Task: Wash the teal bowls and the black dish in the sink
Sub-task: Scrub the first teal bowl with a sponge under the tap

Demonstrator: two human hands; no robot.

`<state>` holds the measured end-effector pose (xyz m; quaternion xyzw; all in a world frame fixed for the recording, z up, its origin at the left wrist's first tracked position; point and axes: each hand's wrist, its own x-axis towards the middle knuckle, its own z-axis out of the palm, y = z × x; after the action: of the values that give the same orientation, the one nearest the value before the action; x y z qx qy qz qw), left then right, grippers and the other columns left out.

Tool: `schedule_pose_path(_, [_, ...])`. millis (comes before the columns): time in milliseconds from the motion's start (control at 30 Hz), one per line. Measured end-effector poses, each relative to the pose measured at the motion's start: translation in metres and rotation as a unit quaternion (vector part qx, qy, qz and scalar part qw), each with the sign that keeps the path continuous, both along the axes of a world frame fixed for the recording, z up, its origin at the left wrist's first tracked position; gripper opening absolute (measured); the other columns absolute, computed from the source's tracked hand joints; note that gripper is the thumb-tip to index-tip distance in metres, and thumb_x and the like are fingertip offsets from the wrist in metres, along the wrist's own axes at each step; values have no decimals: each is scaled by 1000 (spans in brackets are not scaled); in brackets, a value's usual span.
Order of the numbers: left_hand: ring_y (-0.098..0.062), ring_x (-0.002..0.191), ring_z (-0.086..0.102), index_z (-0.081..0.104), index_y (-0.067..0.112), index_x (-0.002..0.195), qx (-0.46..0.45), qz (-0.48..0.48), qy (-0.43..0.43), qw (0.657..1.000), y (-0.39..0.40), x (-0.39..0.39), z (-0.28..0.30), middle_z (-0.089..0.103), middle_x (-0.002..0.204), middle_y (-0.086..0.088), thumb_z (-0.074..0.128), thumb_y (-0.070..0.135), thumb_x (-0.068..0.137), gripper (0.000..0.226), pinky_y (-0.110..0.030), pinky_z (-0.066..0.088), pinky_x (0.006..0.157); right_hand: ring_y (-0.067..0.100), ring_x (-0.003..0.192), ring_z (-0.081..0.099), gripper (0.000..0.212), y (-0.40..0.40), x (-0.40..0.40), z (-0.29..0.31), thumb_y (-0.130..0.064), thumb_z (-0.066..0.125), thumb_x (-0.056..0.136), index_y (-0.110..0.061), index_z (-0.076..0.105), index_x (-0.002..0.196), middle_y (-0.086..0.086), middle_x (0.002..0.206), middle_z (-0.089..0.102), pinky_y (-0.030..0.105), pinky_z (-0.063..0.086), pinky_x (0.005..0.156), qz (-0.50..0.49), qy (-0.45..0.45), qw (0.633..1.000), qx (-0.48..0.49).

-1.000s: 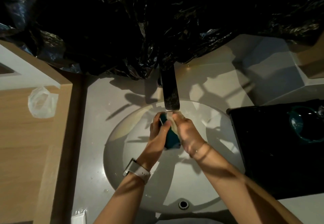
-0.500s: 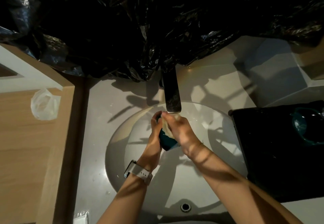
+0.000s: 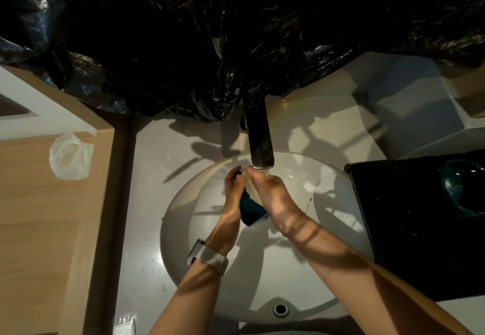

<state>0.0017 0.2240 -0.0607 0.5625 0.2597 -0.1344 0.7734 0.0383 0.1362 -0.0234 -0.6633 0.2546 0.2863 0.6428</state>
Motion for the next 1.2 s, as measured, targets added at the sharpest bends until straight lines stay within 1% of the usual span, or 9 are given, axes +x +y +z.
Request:
schedule_pose_path(133, [-28,102,70,68,18,116,-53,-72,122,988,5,8,17,73,111,-14,35,75,88,72,-45,57,89,14,83,69,18,1,-25,-4,-32,56,95,-18,66,93,6,88,70,22,57,70,-12,-126,992,13])
schedule_pose_path(200, [-24,91,68,66,12,113,-24,-73,131,988,-1,6,19,70,103,-14,31,68,95,68,-37,55,82,18,81,70,22,0,-23,-3,-36,57,93,-17,67,92,9,88,70,33,61,71,-17,-86,996,6])
schedule_pose_path(367, [-5,128,51,39,38,143,72,-104,-41,991,-6,-17,-1,47,144,6,44,60,93,56,-10,48,87,30,97,69,41,-13,-4,-8,-45,62,86,-8,71,104,18,102,72,41,53,93,-40,76,992,92])
schedule_pose_path(467, [-7,126,54,43,36,138,2,-92,-44,995,-4,-18,3,51,141,2,46,54,94,48,-26,48,102,27,92,70,41,-12,-6,-3,-44,66,84,-6,71,102,15,97,73,37,55,87,-4,31,997,70])
schedule_pose_path(633, [-31,111,67,64,19,125,-122,-87,107,983,8,-4,17,69,121,-14,44,77,80,76,-54,56,90,5,76,69,9,-12,-21,-1,-30,62,91,-24,69,91,-5,83,72,21,54,75,33,-32,990,131])
schedule_pose_path(900, [-20,130,53,36,44,143,14,-98,-71,993,-2,-13,1,46,144,-3,64,57,83,67,-37,57,91,23,79,69,33,-23,-2,-3,-36,69,81,-6,71,96,16,87,69,31,56,69,-37,-2,989,145])
schedule_pose_path(967, [-20,126,55,45,45,135,-37,-95,-23,995,2,-11,11,51,140,1,53,64,89,50,-42,58,88,18,71,70,26,-25,-5,-2,-32,65,89,-8,71,93,10,80,71,23,54,57,-10,-25,993,117])
schedule_pose_path(1067, [-30,115,63,64,33,121,-113,-102,130,980,7,2,18,68,124,-8,27,83,77,76,-58,52,94,11,70,66,12,-20,-21,-6,-25,62,92,-14,67,90,2,78,68,17,53,61,64,-95,992,47])
schedule_pose_path(1200, [-28,102,64,68,22,112,-77,-93,123,985,2,2,14,71,109,-13,23,75,92,72,-46,47,94,6,65,65,13,-14,-26,-8,-20,62,92,-12,65,82,2,72,65,18,52,60,57,-105,992,39])
